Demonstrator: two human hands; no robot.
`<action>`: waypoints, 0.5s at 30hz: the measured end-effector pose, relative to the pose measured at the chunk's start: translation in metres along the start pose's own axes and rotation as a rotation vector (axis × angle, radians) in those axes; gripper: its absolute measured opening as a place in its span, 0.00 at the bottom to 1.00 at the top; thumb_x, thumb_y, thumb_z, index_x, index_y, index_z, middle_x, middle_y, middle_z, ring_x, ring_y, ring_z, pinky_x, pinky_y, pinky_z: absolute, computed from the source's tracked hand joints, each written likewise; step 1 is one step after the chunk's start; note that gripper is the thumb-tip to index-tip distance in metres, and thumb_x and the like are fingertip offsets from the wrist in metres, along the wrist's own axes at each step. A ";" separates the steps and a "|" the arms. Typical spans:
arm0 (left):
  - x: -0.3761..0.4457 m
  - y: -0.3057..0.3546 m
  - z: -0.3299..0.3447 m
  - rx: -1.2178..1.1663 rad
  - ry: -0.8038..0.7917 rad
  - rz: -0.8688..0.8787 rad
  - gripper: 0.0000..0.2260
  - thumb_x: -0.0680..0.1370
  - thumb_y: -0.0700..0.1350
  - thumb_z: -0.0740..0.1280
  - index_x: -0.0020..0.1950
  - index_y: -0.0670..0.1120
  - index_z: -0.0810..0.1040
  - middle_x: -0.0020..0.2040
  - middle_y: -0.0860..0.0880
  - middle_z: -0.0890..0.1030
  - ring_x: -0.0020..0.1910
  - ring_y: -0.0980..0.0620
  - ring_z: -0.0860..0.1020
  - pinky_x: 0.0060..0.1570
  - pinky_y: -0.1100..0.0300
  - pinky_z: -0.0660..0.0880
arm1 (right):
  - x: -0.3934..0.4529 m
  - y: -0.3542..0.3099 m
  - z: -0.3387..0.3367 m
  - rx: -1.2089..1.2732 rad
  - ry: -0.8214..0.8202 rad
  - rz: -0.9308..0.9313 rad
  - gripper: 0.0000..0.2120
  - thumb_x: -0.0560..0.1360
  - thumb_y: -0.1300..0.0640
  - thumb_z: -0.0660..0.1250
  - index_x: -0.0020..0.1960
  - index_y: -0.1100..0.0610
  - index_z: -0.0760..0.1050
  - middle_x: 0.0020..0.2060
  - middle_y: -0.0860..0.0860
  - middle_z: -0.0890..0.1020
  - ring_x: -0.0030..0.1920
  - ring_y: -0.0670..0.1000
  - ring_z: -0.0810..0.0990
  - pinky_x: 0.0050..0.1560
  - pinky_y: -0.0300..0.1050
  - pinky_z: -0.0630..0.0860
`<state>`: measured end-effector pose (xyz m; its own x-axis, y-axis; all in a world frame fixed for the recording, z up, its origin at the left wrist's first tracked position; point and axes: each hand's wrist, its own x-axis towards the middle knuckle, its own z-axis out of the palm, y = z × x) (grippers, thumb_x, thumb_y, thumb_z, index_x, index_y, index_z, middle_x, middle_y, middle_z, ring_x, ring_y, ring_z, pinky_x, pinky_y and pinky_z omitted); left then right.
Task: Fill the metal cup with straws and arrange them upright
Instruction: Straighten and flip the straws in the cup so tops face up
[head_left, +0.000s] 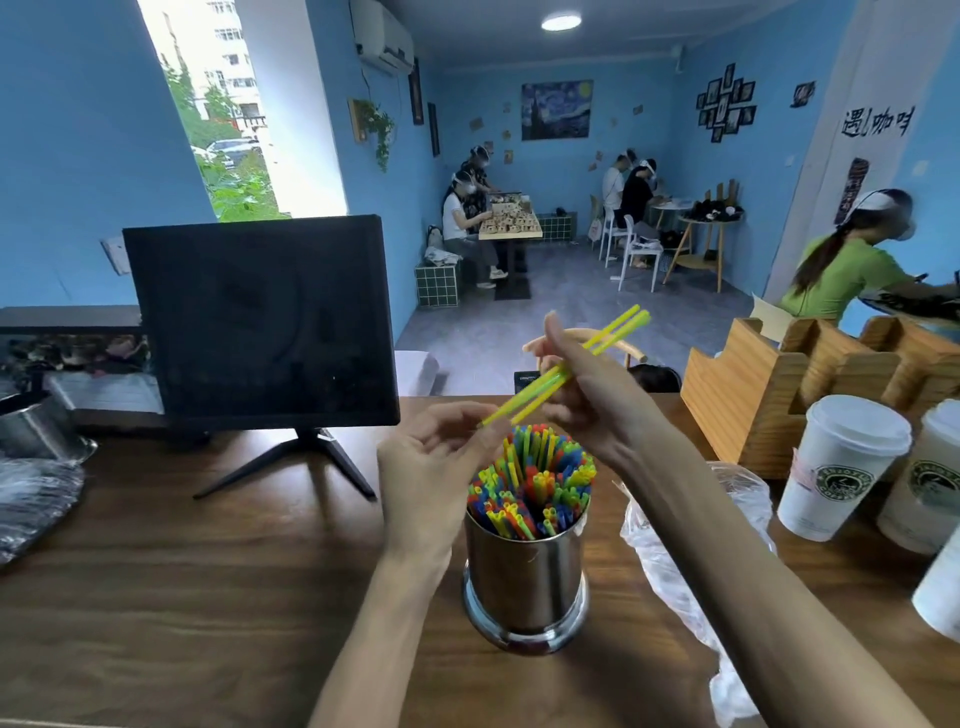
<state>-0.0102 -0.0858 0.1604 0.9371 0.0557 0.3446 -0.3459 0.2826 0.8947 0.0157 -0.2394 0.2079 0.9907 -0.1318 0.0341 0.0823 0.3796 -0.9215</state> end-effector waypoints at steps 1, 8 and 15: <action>0.000 -0.002 -0.002 0.032 -0.039 -0.011 0.07 0.65 0.42 0.77 0.42 0.46 0.85 0.38 0.49 0.85 0.38 0.53 0.83 0.41 0.60 0.81 | 0.003 -0.002 -0.001 -0.060 0.031 -0.045 0.19 0.81 0.44 0.64 0.40 0.58 0.72 0.27 0.50 0.59 0.21 0.44 0.58 0.20 0.35 0.57; 0.016 0.007 -0.018 0.410 -0.256 0.105 0.08 0.74 0.39 0.76 0.48 0.52 0.86 0.45 0.54 0.87 0.46 0.57 0.84 0.48 0.62 0.80 | 0.001 -0.020 -0.009 -0.594 0.092 -0.506 0.25 0.85 0.44 0.56 0.34 0.57 0.68 0.21 0.49 0.65 0.21 0.47 0.64 0.26 0.40 0.61; 0.036 0.023 0.002 0.337 -0.246 0.120 0.10 0.79 0.46 0.71 0.61 0.50 0.80 0.51 0.51 0.86 0.50 0.57 0.83 0.48 0.61 0.79 | 0.001 0.008 -0.010 -1.057 -0.127 -0.495 0.26 0.83 0.40 0.57 0.32 0.55 0.73 0.24 0.47 0.75 0.25 0.44 0.73 0.33 0.49 0.73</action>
<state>0.0156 -0.0787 0.1939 0.8641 -0.1720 0.4729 -0.4862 -0.0424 0.8728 0.0161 -0.2460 0.1964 0.8844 0.0632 0.4625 0.3900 -0.6443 -0.6578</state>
